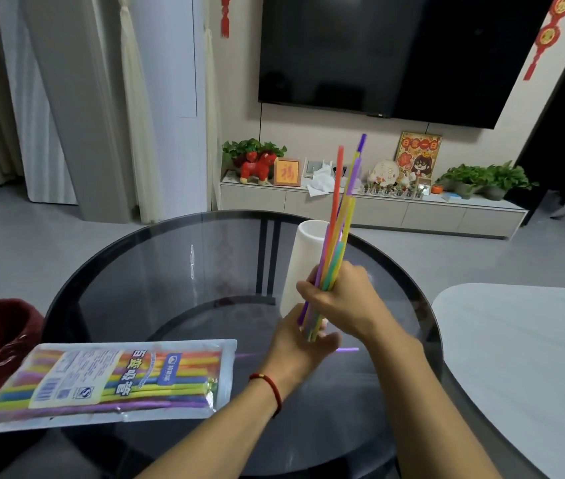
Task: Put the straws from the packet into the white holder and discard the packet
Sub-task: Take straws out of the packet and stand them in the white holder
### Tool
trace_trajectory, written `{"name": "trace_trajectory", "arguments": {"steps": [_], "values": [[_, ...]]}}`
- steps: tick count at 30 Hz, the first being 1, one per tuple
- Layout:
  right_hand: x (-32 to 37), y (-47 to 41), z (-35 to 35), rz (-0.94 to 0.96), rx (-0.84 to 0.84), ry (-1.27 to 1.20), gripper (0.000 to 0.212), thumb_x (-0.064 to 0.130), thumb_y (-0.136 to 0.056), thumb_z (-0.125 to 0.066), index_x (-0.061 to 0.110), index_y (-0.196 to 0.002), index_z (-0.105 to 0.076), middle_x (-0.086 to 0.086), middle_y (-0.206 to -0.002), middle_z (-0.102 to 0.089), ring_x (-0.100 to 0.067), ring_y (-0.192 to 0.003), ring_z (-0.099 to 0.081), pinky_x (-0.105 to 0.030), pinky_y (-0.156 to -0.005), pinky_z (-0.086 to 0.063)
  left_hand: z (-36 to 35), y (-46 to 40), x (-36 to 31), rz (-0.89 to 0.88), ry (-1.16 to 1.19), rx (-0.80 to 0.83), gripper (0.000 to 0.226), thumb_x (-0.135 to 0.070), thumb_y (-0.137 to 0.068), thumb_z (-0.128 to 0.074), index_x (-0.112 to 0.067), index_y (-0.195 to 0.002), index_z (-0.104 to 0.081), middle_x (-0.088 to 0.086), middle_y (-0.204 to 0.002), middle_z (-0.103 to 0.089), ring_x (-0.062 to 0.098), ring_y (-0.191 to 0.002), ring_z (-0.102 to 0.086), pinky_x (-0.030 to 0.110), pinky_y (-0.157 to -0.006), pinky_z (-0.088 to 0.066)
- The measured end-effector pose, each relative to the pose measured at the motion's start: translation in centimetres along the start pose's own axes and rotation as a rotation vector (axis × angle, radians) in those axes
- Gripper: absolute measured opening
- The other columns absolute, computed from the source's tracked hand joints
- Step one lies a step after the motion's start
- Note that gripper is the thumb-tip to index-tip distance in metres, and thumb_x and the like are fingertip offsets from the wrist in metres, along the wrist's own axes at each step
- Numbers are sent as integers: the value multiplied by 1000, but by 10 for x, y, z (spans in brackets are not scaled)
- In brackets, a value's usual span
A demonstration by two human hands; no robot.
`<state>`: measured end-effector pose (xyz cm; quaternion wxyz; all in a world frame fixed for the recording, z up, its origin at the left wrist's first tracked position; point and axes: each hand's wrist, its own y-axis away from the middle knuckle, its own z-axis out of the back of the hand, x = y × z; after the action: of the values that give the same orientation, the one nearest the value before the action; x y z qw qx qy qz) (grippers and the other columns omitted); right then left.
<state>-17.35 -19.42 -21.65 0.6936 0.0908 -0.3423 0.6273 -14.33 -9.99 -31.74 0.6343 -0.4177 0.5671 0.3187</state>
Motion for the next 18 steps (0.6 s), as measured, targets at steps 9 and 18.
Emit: {"name": "trace_trajectory", "arguments": {"steps": [9, 18], "values": [[-12, 28, -18, 32, 139, -26, 20, 32, -91, -72, 13, -88, -73, -11, -83, -75, -24, -77, -75, -45, -72, -64, 22, 23, 4, -22, -52, 31, 46, -22, -80, -77, -23, -123, -60, -8, -108, -70, 7, -106, -67, 22, -80, -57], [23, 36, 1, 205, -105, -181, 27, 41, -83, -68, 14, -79, -67, -1, -72, -65, -20, -66, -68, -42, -59, -60, 8, 33, -4, -13, -239, -68, 11, -19, -85, -71, -26, -87, -62, -5, -63, -70, 12, -59, -71, 22, -53, -55]]}}
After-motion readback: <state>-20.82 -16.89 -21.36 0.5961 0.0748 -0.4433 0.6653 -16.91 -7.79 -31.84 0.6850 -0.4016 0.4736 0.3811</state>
